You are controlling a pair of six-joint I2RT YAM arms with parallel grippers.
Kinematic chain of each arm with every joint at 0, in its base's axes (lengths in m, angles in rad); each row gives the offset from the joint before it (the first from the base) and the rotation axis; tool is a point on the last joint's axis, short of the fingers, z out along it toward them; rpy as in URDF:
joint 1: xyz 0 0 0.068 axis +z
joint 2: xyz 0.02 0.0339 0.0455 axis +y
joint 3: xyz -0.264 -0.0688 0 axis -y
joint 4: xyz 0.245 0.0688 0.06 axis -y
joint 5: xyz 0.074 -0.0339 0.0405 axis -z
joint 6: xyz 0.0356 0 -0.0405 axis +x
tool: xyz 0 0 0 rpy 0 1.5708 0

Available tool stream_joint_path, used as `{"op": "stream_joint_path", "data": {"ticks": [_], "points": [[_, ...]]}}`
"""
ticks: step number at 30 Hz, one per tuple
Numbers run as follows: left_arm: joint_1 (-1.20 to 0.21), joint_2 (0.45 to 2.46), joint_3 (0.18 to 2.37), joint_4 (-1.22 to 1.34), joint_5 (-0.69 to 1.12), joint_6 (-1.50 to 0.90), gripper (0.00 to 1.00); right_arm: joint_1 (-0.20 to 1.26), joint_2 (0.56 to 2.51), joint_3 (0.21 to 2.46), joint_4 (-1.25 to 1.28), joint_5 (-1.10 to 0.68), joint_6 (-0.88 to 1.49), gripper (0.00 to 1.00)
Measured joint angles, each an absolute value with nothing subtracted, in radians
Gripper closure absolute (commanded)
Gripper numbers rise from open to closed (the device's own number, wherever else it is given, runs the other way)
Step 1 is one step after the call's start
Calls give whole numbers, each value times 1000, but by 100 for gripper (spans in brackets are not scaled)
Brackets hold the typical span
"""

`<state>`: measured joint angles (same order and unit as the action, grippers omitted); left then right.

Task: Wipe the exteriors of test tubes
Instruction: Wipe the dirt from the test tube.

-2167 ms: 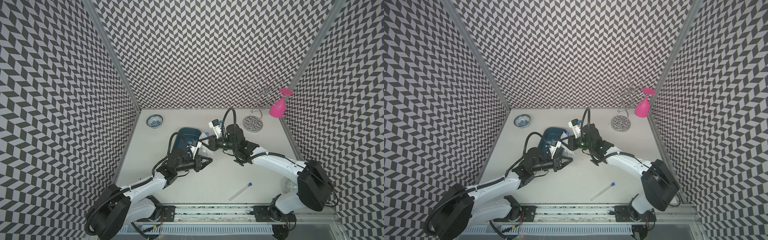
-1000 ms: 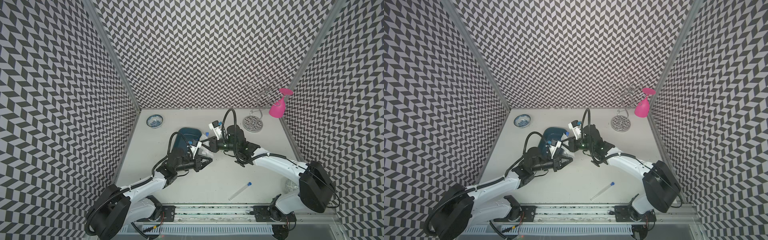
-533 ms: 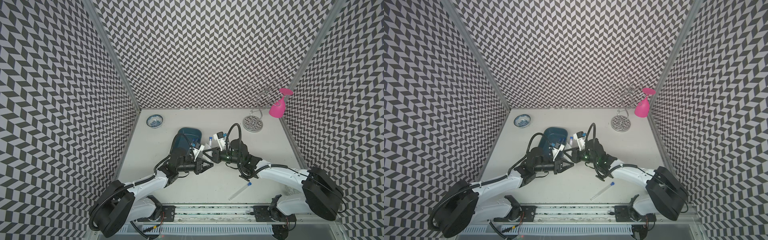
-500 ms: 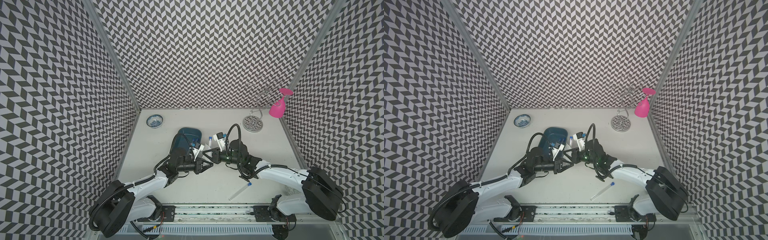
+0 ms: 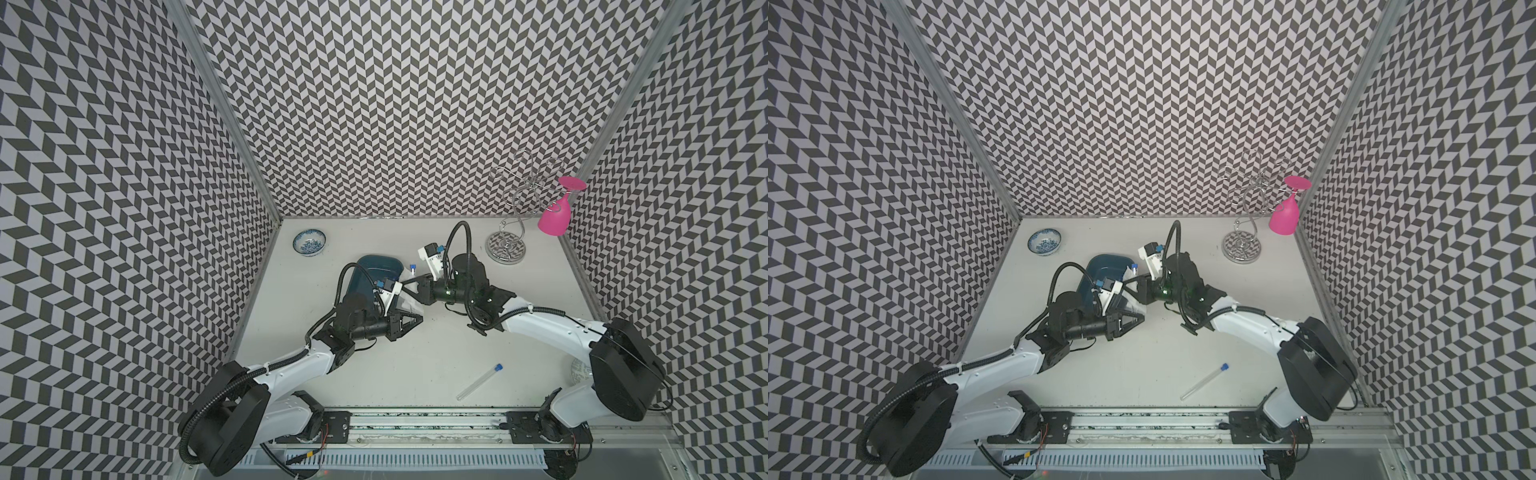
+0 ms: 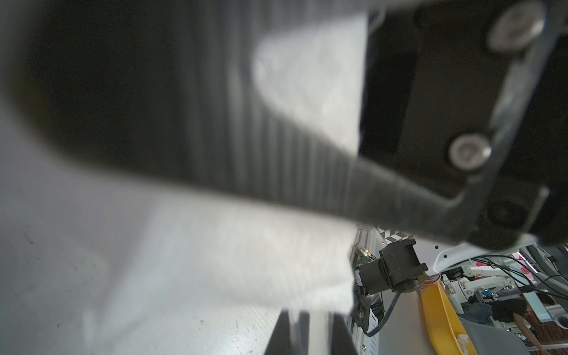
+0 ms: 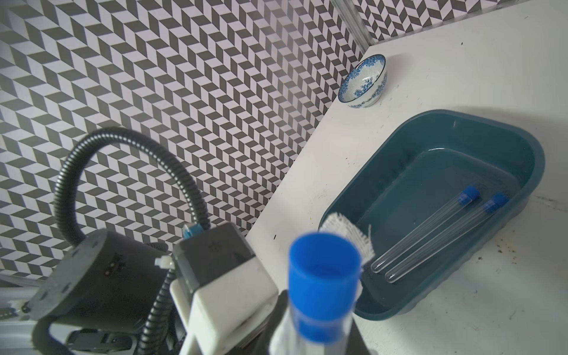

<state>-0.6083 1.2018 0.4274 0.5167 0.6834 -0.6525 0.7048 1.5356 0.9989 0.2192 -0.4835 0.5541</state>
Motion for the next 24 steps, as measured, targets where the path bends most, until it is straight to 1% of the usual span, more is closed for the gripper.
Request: {"op": "stream_joint_path", "data": {"ticks": [3, 7, 11, 14, 19, 24], "points": [[-608, 1194, 427, 521, 678, -652, 87, 696, 1541, 1024, 202, -500, 541, 79], [-609, 1189, 427, 509, 678, -652, 87, 696, 1540, 1005, 231, -511, 548, 79], [-617, 1189, 427, 464, 685, -651, 87, 716, 1518, 922, 305, -498, 583, 79], [-624, 1190, 427, 437, 699, -646, 87, 744, 1483, 836, 376, -454, 629, 79], [-623, 1190, 426, 430, 707, -652, 87, 822, 1450, 694, 458, -417, 681, 79], [-621, 1193, 421, 426, 707, -649, 87, 828, 1450, 706, 426, -406, 674, 79]]}}
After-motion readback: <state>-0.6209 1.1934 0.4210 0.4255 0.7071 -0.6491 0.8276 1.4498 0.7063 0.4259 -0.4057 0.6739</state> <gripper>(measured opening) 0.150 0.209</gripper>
